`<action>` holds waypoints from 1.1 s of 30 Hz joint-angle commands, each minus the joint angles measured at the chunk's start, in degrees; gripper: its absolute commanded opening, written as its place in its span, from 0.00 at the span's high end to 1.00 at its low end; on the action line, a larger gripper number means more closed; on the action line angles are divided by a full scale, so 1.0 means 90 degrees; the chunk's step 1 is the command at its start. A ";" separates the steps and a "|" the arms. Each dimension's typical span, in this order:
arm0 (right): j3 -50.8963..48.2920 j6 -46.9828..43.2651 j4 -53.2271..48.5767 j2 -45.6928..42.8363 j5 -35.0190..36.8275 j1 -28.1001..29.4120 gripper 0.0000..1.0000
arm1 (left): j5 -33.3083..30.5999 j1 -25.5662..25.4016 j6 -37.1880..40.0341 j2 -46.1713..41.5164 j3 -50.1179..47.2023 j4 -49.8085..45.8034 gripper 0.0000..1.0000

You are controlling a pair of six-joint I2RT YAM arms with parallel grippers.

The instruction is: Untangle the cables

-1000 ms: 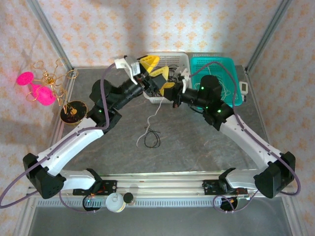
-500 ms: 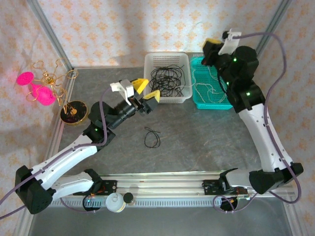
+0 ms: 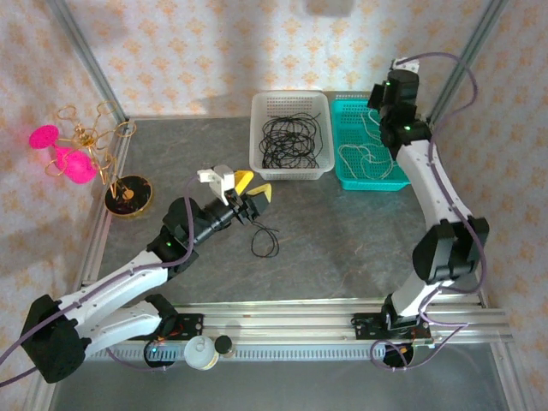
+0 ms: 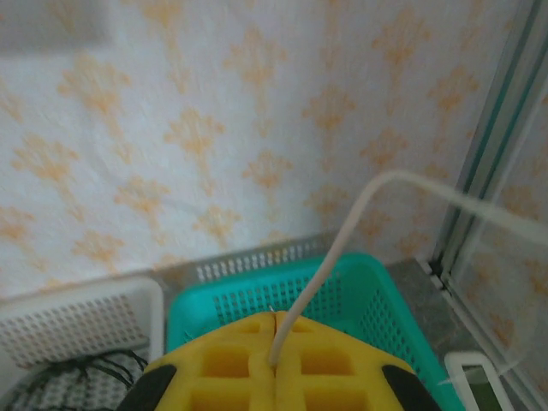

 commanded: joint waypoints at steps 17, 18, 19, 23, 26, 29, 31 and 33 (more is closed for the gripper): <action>-0.1332 0.0704 0.0243 0.1839 -0.0633 -0.0575 0.72 | -0.0739 -0.0056 -0.0370 0.0380 -0.0028 -0.0715 0.31; -0.1331 0.0695 0.0234 0.1872 -0.0673 -0.0577 0.67 | -0.0821 -0.0060 -0.0370 0.0402 -0.0013 -0.0807 0.31; -0.1331 0.0700 0.0209 0.1875 -0.0740 -0.0578 0.64 | -0.0887 -0.0059 -0.0382 0.0428 -0.0003 -0.0898 0.31; -0.1873 0.1024 0.0462 0.1248 -0.1023 -0.0578 0.54 | -0.1190 -0.0060 -0.0506 0.0622 0.0049 -0.1225 0.30; -0.2498 0.1279 0.0805 0.0563 -0.1319 -0.0568 0.52 | -0.1241 -0.0060 -0.0628 0.0839 0.0069 -0.1267 0.30; -0.3177 0.1468 0.0993 -0.0212 -0.1534 -0.0532 0.50 | -0.1258 -0.0060 -0.0807 0.1021 0.0080 -0.1245 0.31; -0.3652 0.1620 0.1124 -0.0710 -0.1721 -0.0495 0.49 | -0.1299 -0.0060 -0.0910 0.1093 0.0069 -0.1285 0.31; -0.4205 0.1758 0.1347 -0.1334 -0.1842 -0.0374 0.48 | -0.1451 -0.0059 -0.1010 0.1103 0.0053 -0.1463 0.31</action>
